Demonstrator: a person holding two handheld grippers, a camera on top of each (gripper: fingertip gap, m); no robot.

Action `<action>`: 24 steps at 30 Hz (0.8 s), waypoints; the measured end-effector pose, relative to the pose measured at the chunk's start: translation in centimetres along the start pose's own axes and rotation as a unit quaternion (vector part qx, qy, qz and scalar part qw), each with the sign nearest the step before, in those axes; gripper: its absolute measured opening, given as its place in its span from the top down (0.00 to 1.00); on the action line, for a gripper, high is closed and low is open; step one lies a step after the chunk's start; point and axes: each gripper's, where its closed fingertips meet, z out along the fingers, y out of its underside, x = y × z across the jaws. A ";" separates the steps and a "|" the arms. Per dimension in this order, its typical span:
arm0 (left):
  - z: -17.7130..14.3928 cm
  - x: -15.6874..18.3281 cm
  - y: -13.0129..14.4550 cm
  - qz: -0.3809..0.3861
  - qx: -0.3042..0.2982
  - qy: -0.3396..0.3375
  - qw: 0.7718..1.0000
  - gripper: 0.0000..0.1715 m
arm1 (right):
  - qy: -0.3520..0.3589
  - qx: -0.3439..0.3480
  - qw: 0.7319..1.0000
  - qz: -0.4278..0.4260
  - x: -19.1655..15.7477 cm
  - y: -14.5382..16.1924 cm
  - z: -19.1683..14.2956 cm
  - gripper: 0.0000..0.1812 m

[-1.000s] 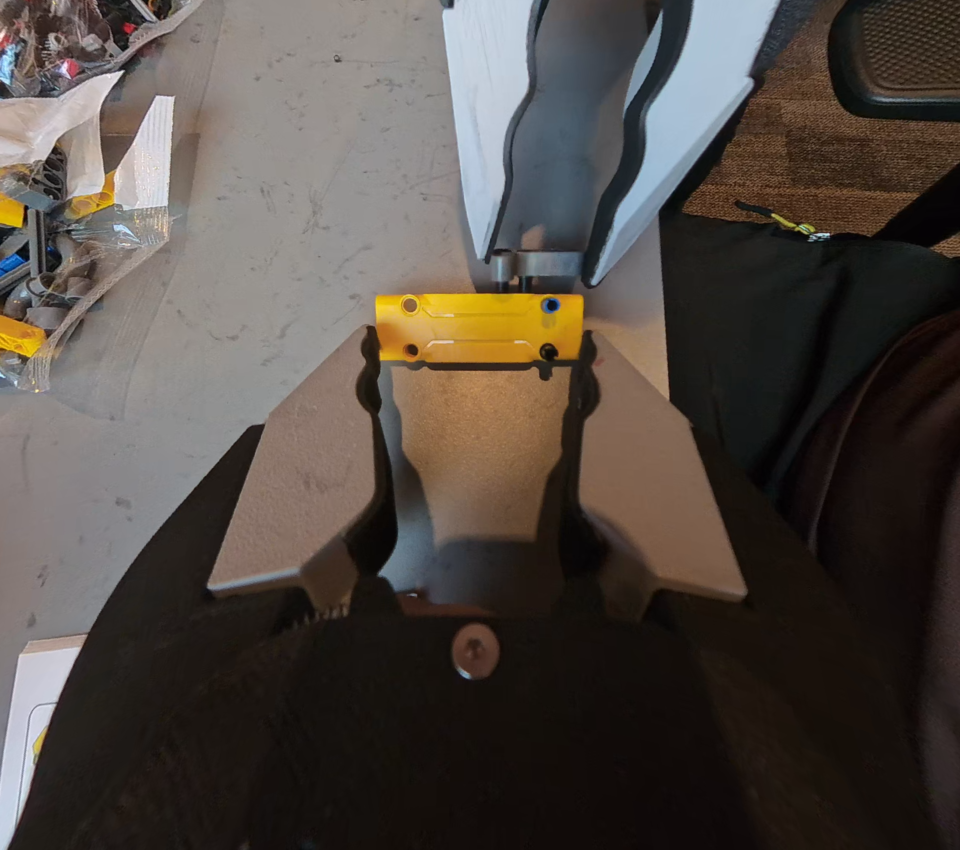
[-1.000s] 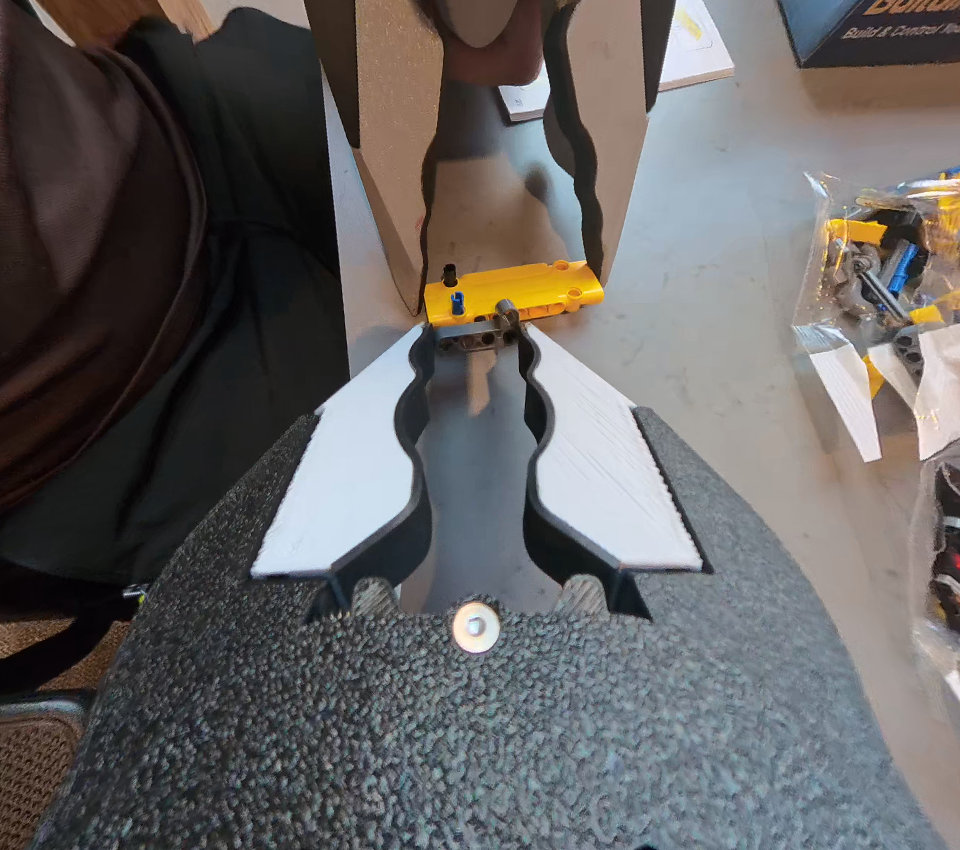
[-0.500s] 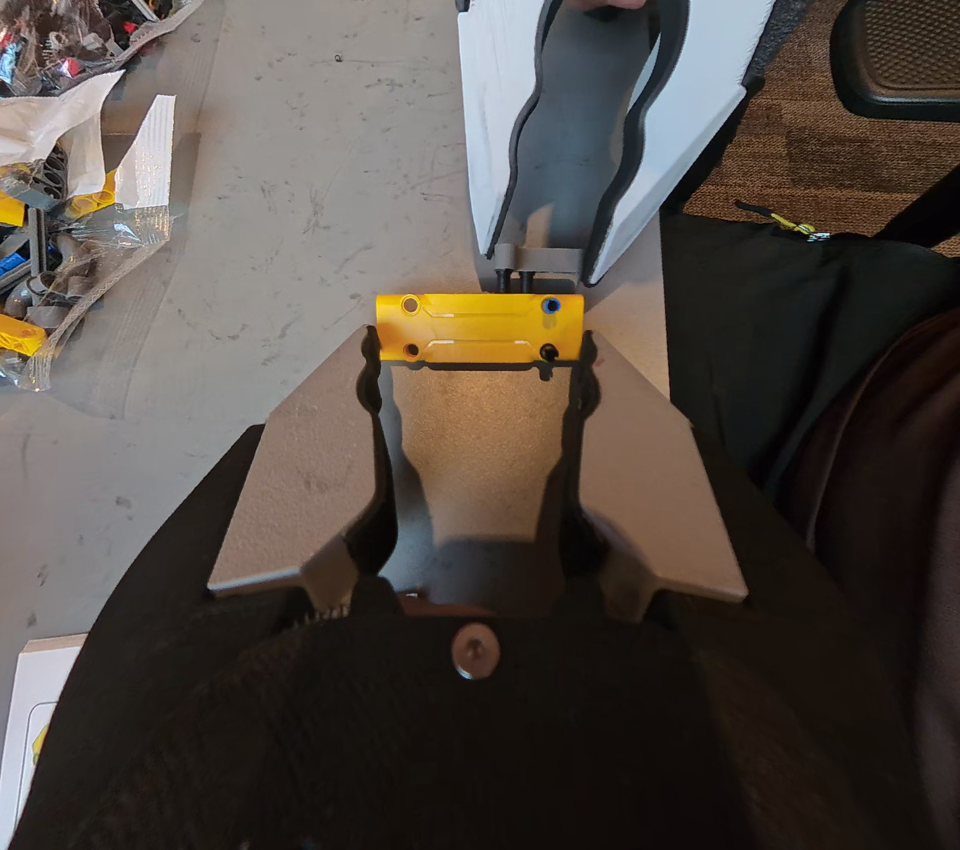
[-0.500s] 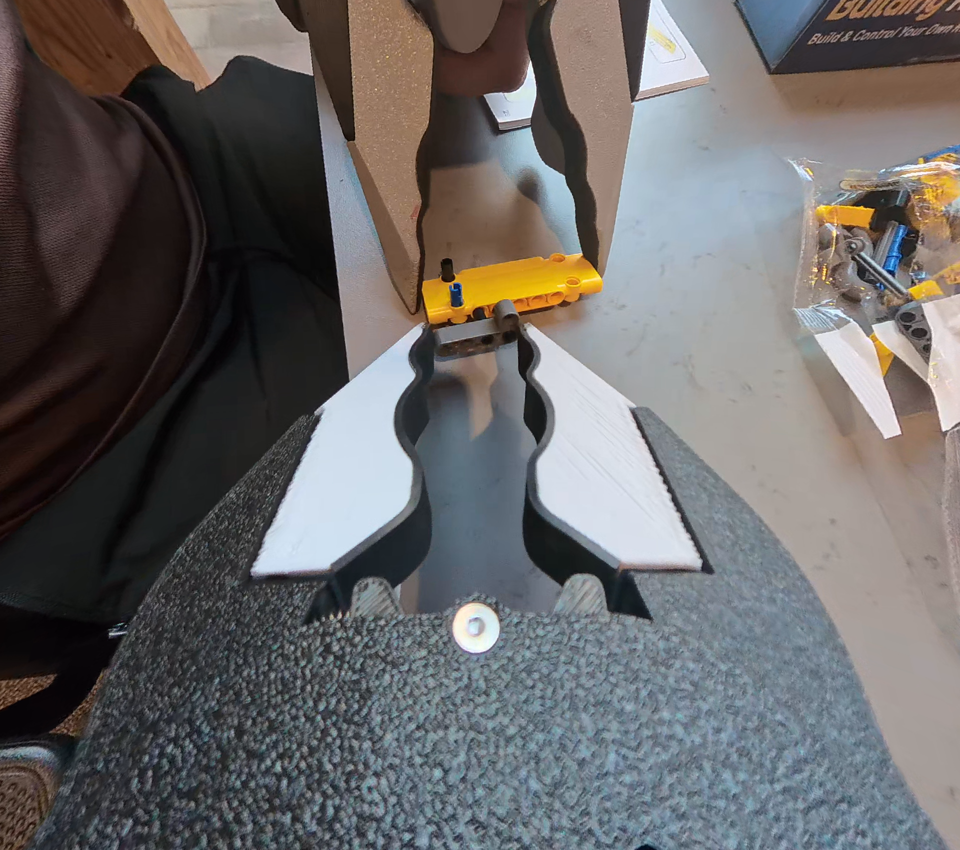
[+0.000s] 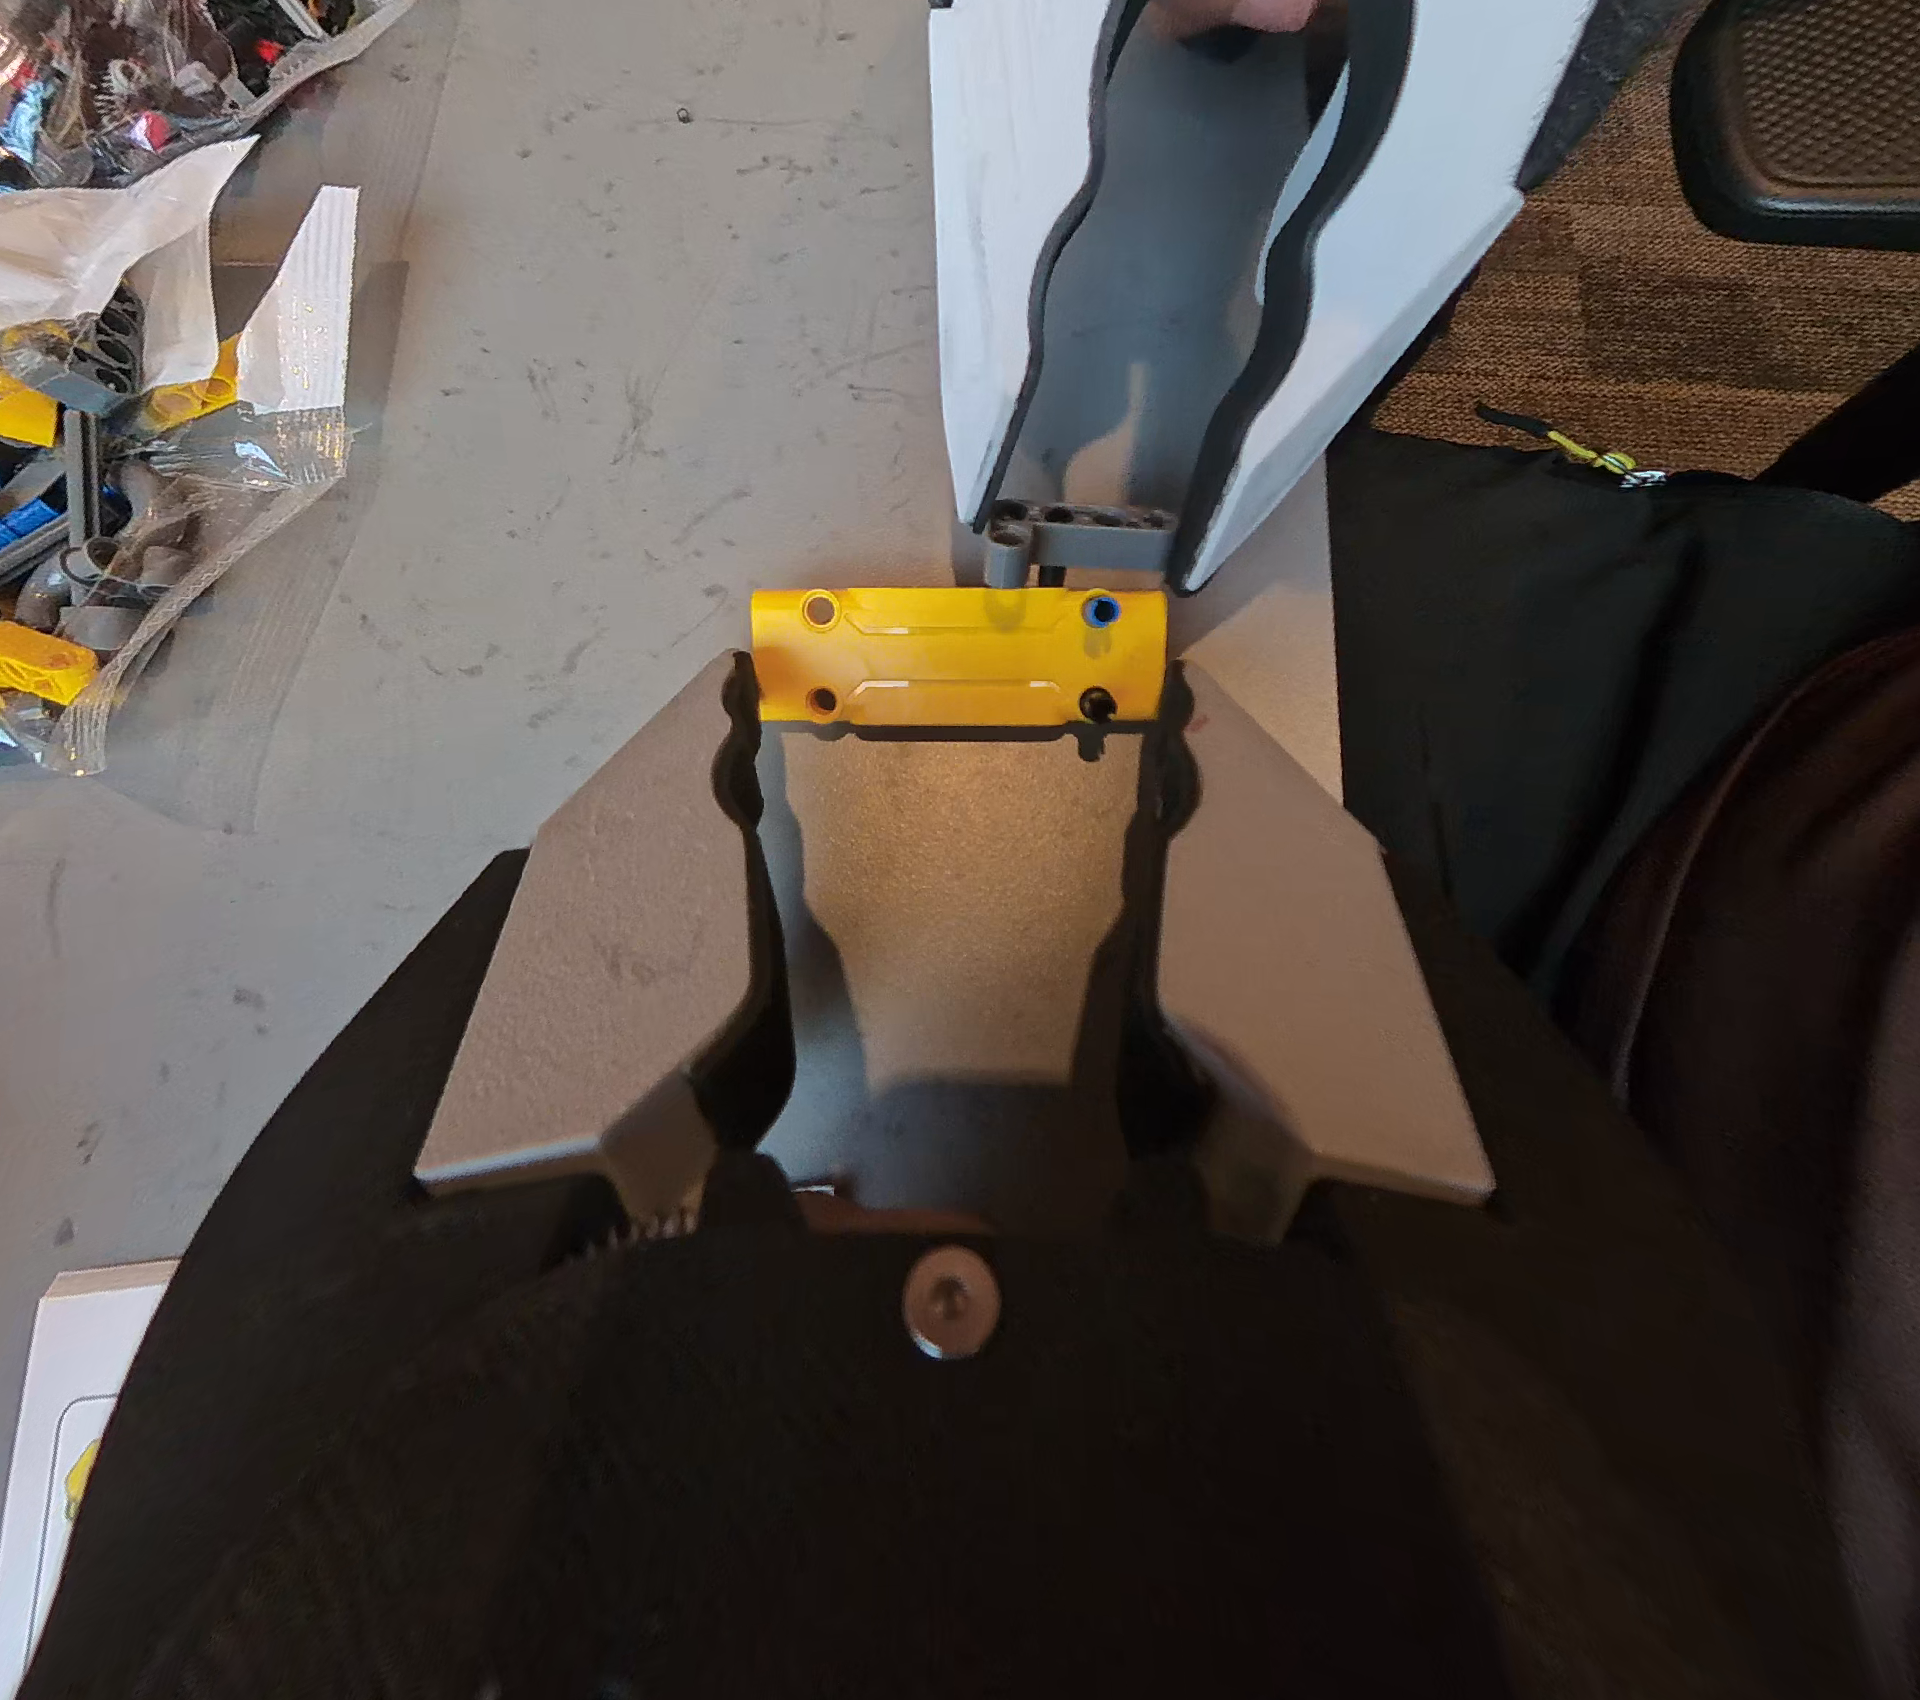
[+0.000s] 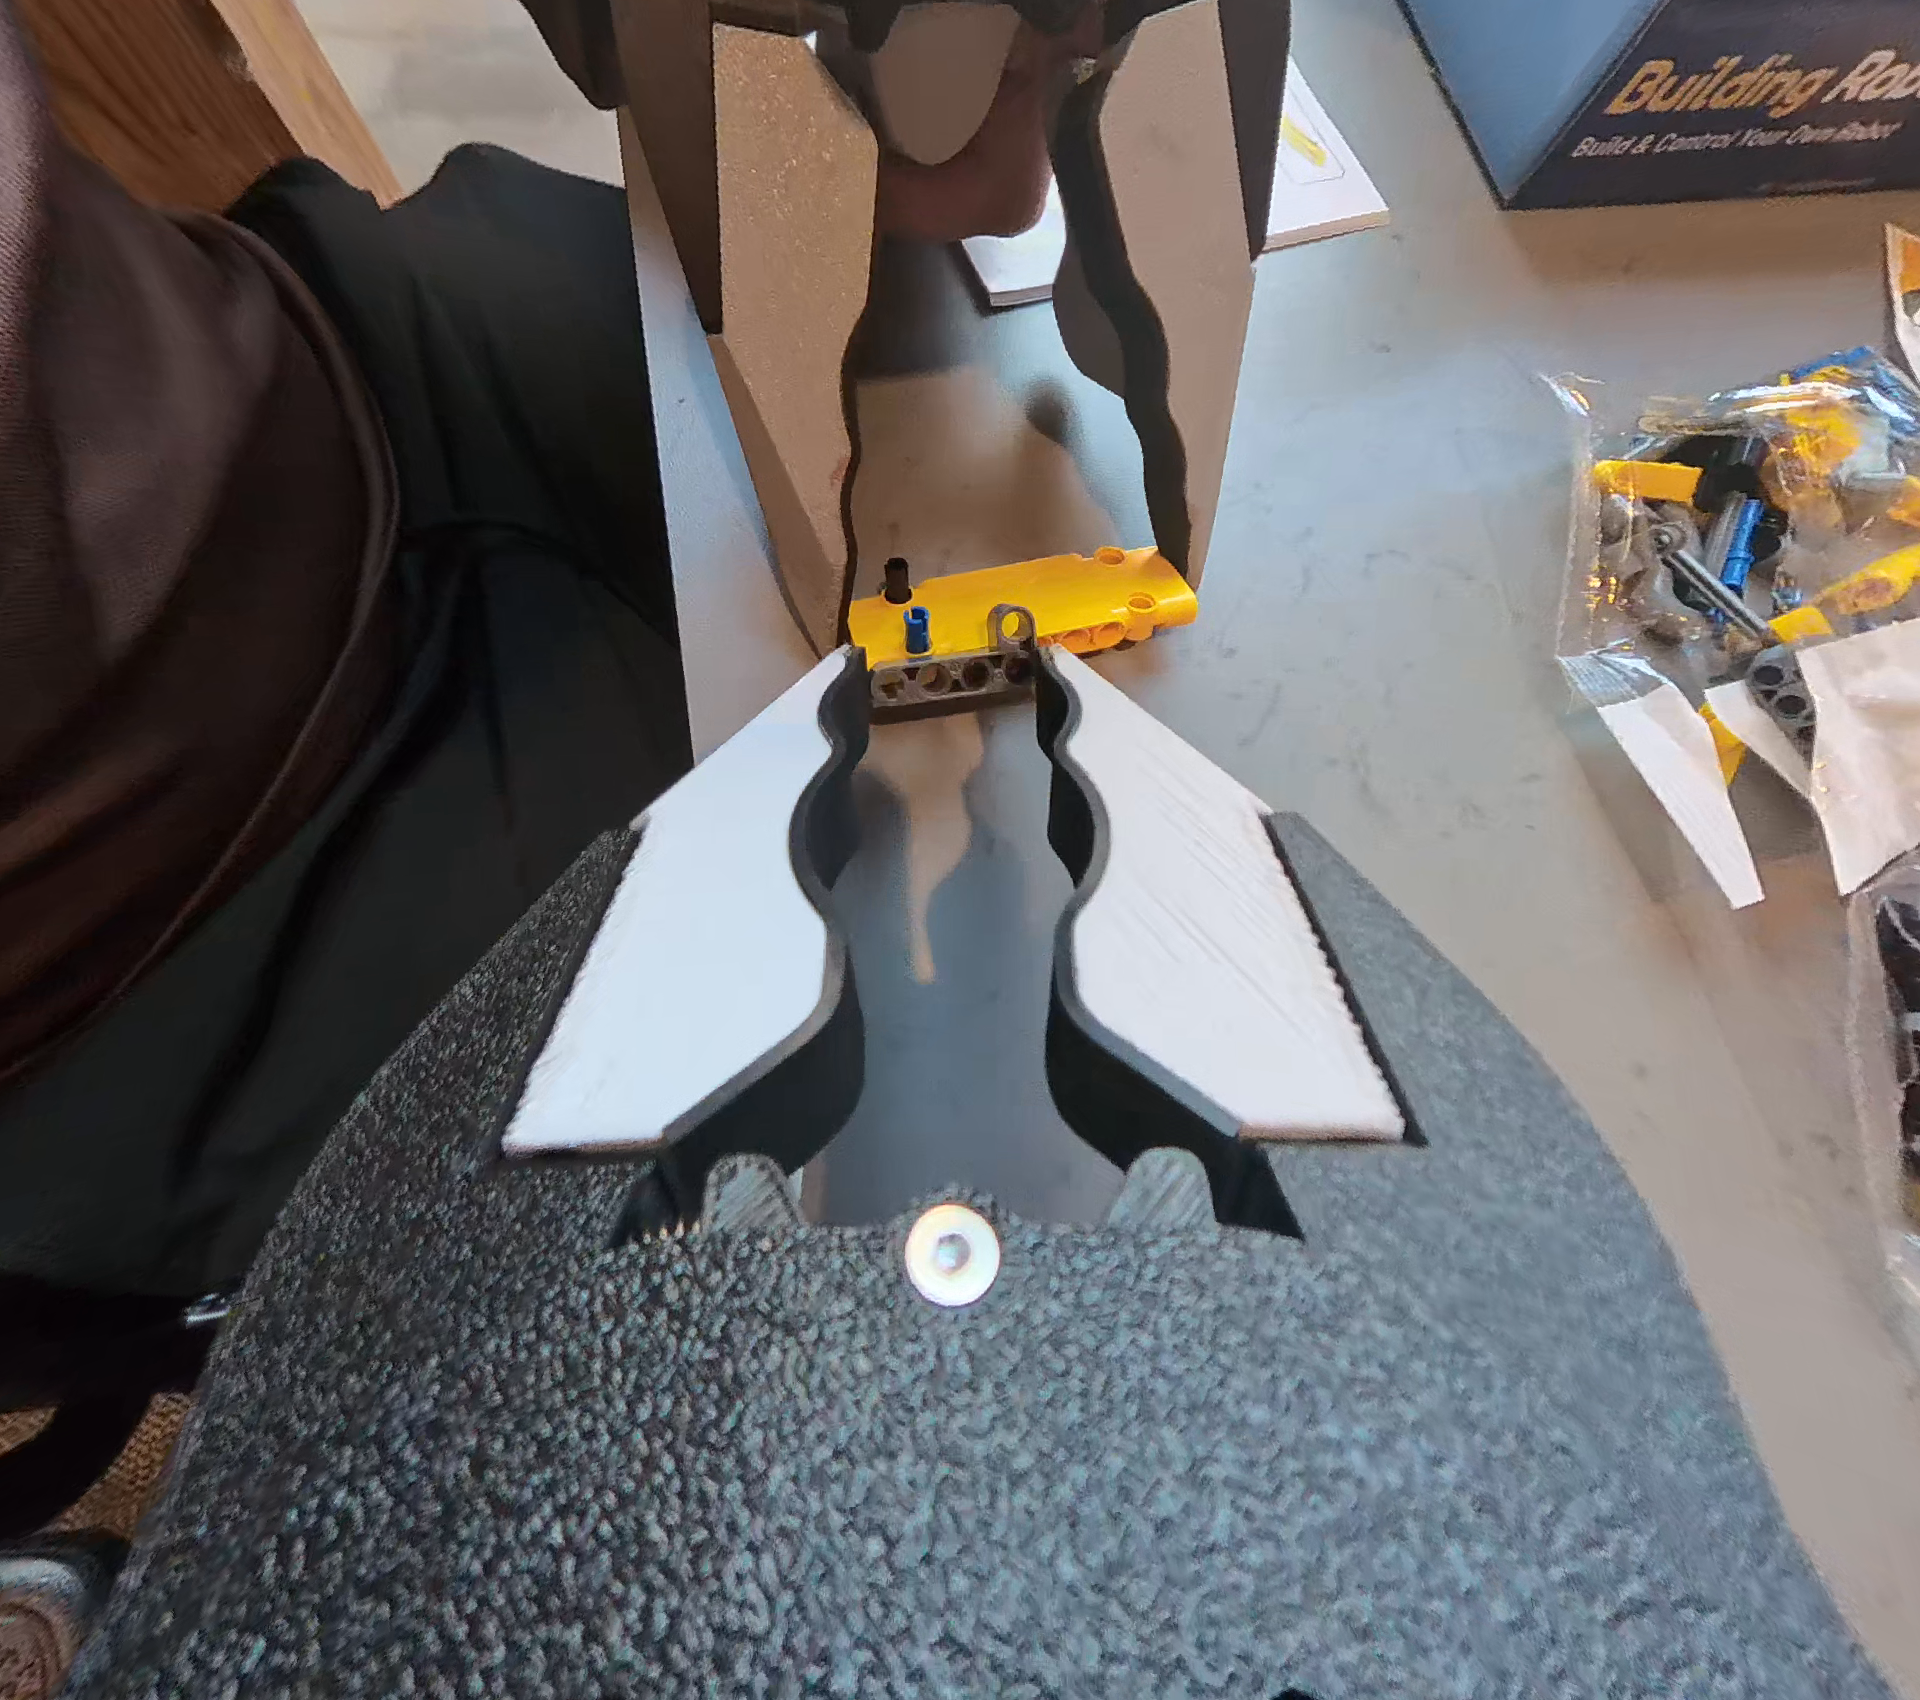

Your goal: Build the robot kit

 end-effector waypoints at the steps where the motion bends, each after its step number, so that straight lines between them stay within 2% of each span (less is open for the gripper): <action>1: 0.0 0.0 0.0 0.000 0.000 0.000 1.000 0.56 | 0.001 0.001 1.000 0.002 0.0 0.1 0.0 0.82; 8: 0.0 -0.1 0.0 -0.004 0.000 -0.003 1.000 0.56 | 0.007 -0.002 1.000 0.018 0.2 0.5 -0.1 0.82; 14: 0.0 -0.7 0.0 -0.028 -0.001 -0.027 0.999 0.56 | 0.026 -0.040 0.998 0.050 1.0 1.6 0.3 0.82; 16: 0.0 -0.8 0.0 -0.033 -0.003 -0.031 0.999 0.56 | 0.033 -0.059 0.997 0.039 0.8 2.1 0.6 0.89; 18: -0.2 -0.9 0.2 -0.038 -0.003 -0.037 0.999 0.56 | 0.046 -0.058 0.997 0.034 0.8 2.0 0.5 0.88; 21: -0.5 -1.0 0.5 -0.051 -0.005 -0.045 0.998 0.56 | 0.043 -0.058 0.994 0.081 0.5 2.3 0.2 0.80; 24: -0.8 -1.0 0.8 -0.060 -0.004 -0.056 0.997 0.56 | 0.073 -0.042 0.989 0.119 0.9 2.0 -0.5 0.81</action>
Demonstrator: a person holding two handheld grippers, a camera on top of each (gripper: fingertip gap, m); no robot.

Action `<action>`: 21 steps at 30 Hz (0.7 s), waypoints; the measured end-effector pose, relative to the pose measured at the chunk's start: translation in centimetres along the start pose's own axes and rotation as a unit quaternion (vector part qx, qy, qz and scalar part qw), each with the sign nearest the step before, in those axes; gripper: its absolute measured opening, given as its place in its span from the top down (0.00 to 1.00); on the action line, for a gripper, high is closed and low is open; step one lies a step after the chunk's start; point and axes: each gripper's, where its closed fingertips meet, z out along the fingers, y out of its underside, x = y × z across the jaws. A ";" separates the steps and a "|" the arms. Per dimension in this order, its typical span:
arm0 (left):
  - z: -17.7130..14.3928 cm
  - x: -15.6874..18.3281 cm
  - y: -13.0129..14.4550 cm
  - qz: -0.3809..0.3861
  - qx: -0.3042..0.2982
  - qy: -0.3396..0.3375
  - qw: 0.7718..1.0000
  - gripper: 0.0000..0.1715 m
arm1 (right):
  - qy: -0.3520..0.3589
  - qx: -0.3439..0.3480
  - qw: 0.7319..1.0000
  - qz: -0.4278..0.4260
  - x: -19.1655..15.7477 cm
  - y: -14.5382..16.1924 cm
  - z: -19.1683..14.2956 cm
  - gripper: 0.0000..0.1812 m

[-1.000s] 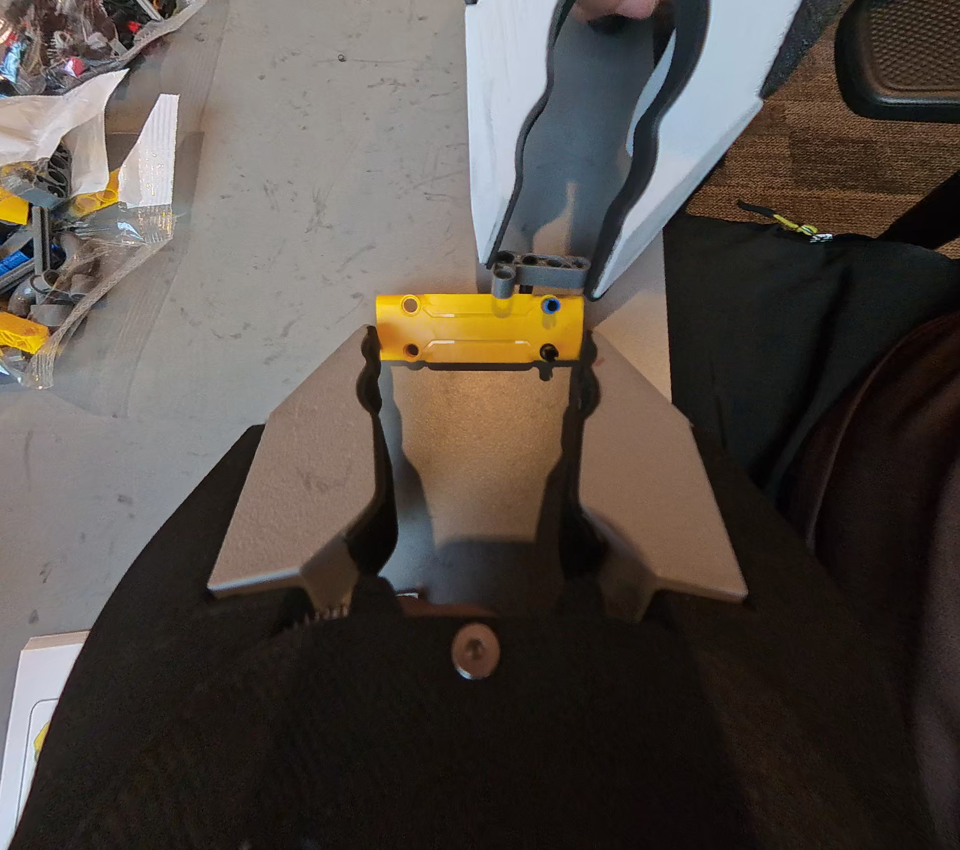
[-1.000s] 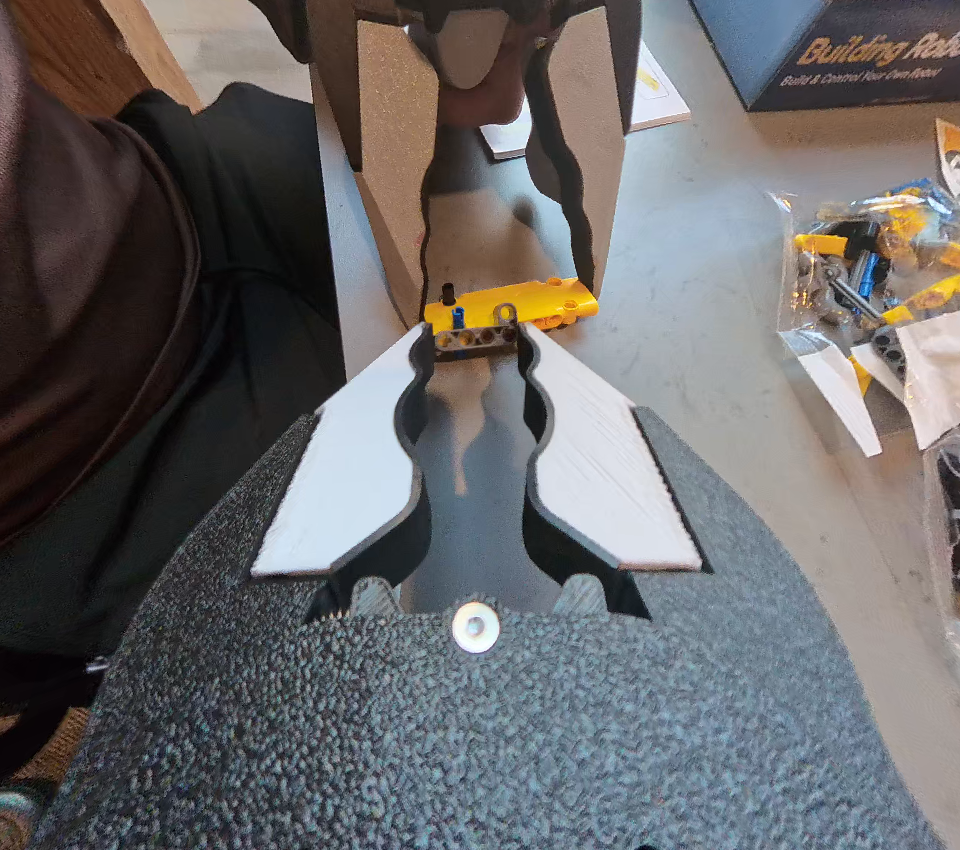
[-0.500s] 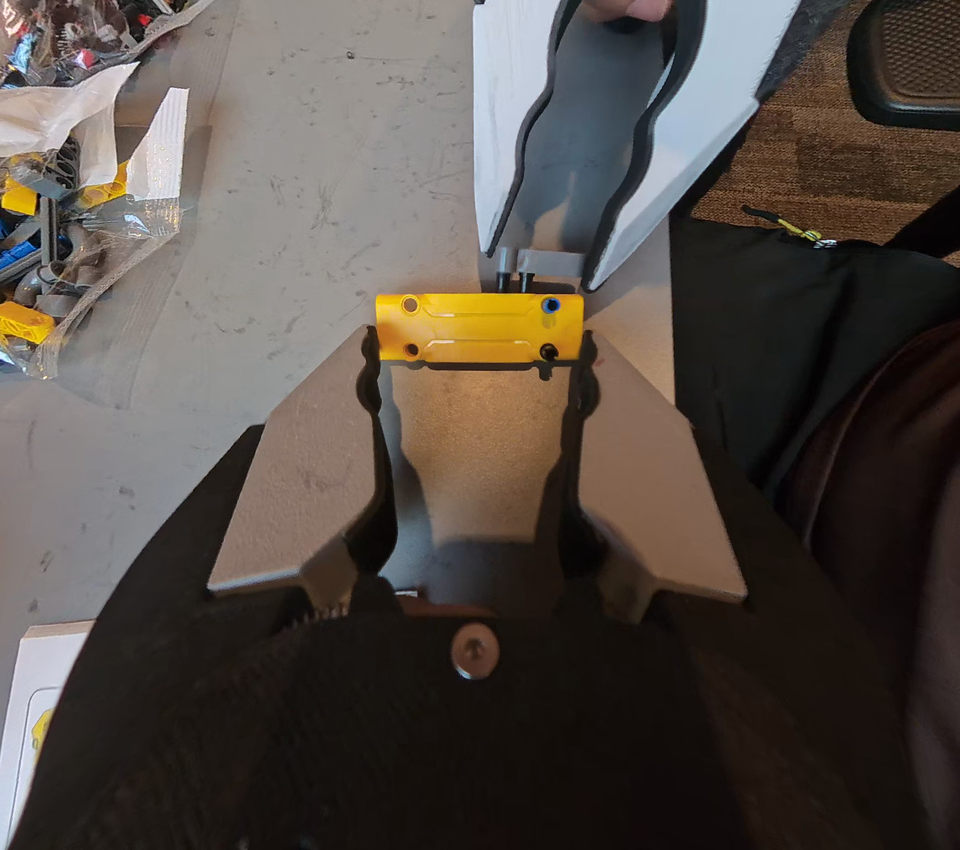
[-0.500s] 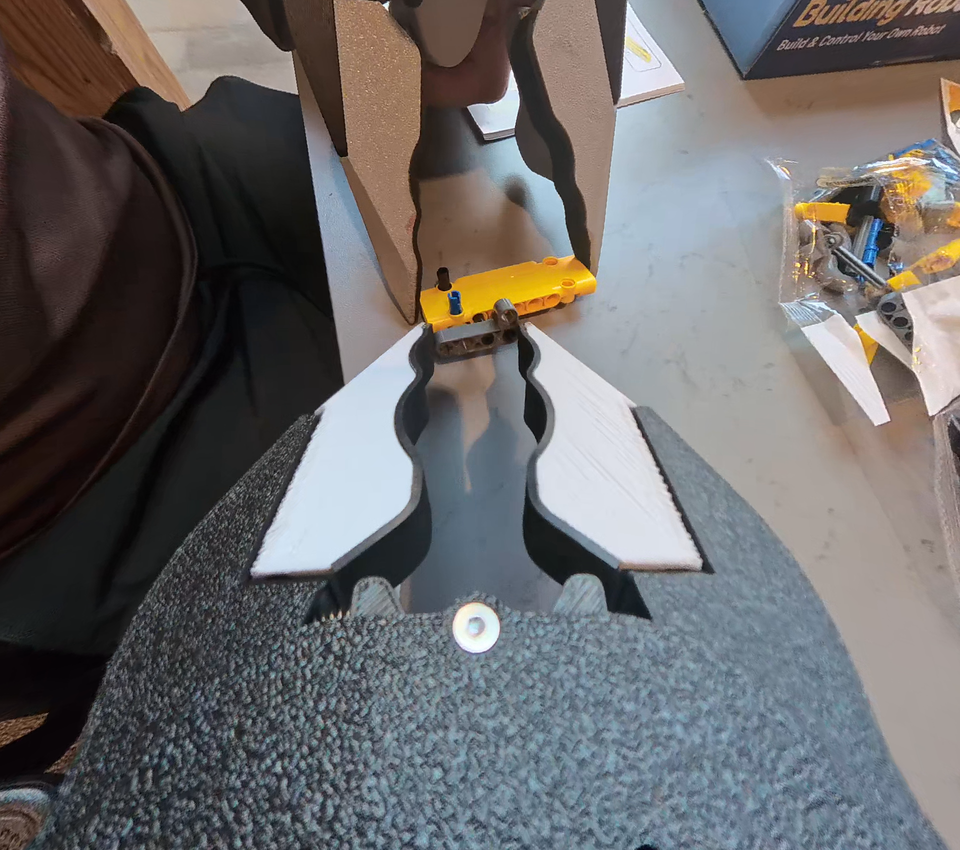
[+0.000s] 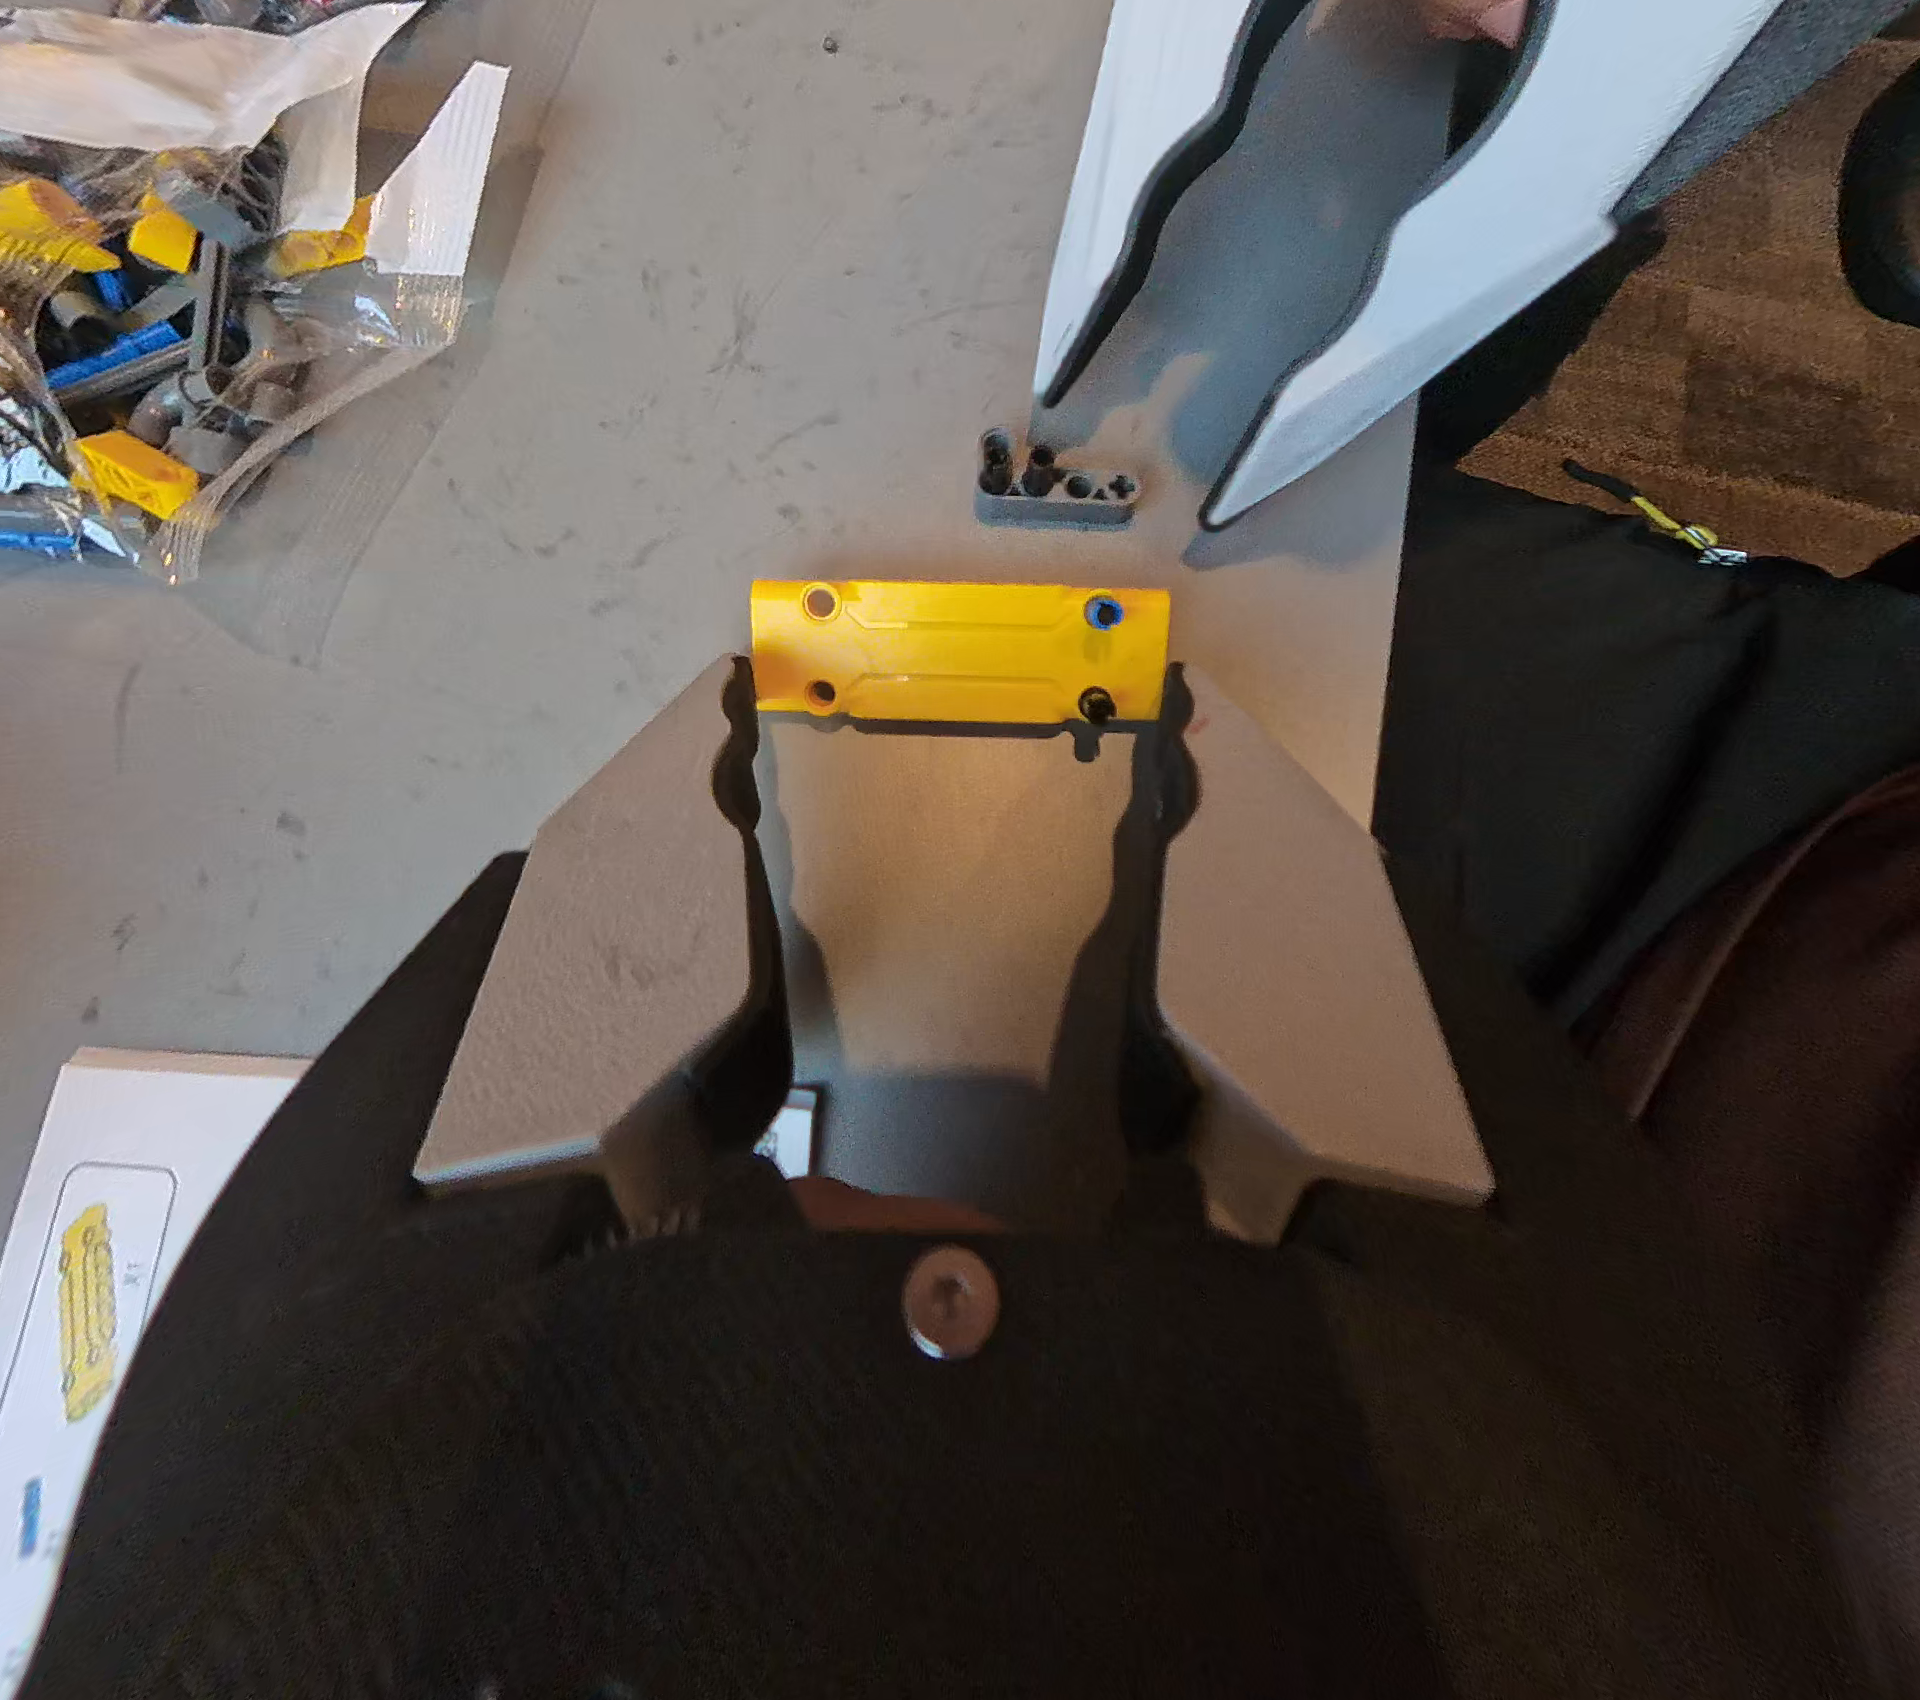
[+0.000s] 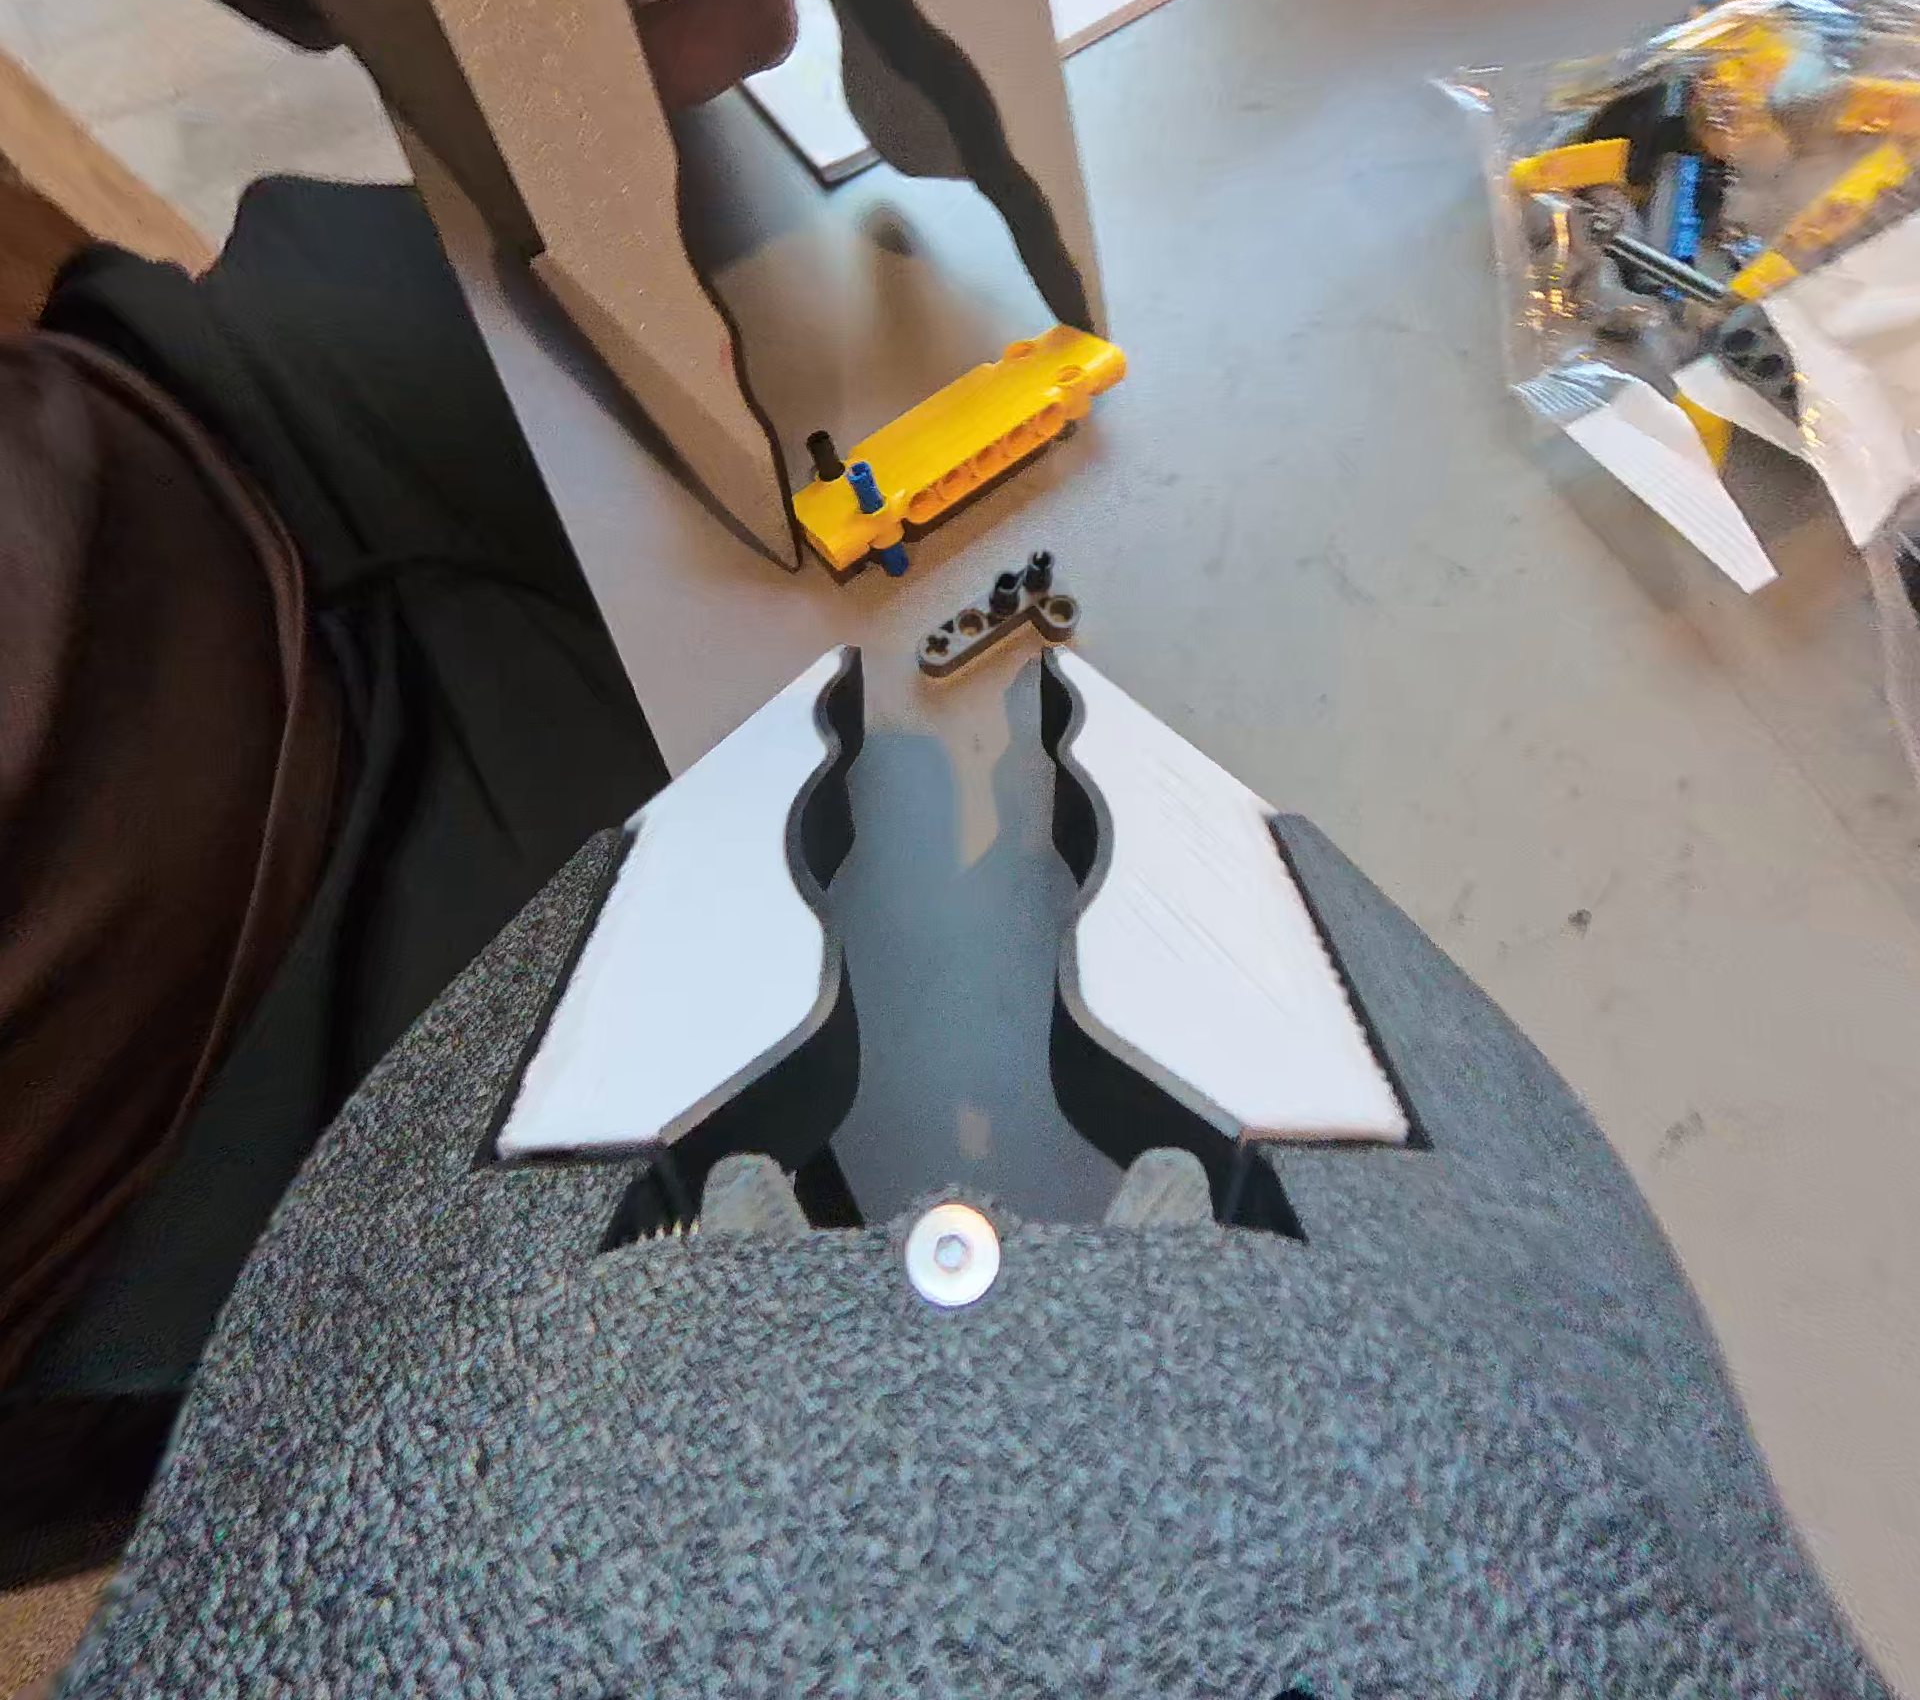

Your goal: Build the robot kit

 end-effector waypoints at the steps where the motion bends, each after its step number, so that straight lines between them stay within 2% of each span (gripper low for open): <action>1: -0.1 0.0 0.0 -0.002 0.000 -0.004 1.000 0.56 | 0.004 0.006 1.000 0.007 -0.1 -0.2 -0.2 0.80; 5: -0.3 0.1 0.3 -0.007 0.000 -0.009 1.000 0.56 | 0.051 -0.012 0.999 0.012 0.3 -0.1 -0.4 0.76; 8: -0.6 -0.1 0.6 -0.014 0.000 -0.015 1.000 0.56 | 0.063 0.009 0.998 0.004 -0.4 -0.8 -0.9 0.78; 11: -0.9 -0.3 0.9 -0.024 0.000 -0.025 0.999 0.56 | 0.126 -0.011 0.992 -0.013 0.7 -0.3 -1.4 0.81; 13: -1.1 -0.4 1.0 -0.030 0.000 -0.031 0.999 0.56 | 0.123 -0.013 0.992 0.000 0.7 -0.1 -1.4 0.81; 15: -1.2 -0.5 1.1 -0.034 0.000 -0.036 0.999 0.56 | 0.104 0.014 0.994 0.017 -0.3 -1.1 -1.4 0.81; 17: -1.4 -0.4 1.3 -0.035 0.000 -0.036 0.999 0.56 | 0.106 0.028 0.994 -0.010 -1.4 -2.0 -1.2 0.81; 21: -1.7 -0.1 1.3 -0.042 0.007 -0.028 0.999 0.56 | 0.145 -0.011 0.982 -0.121 -3.2 -2.4 0.6 0.79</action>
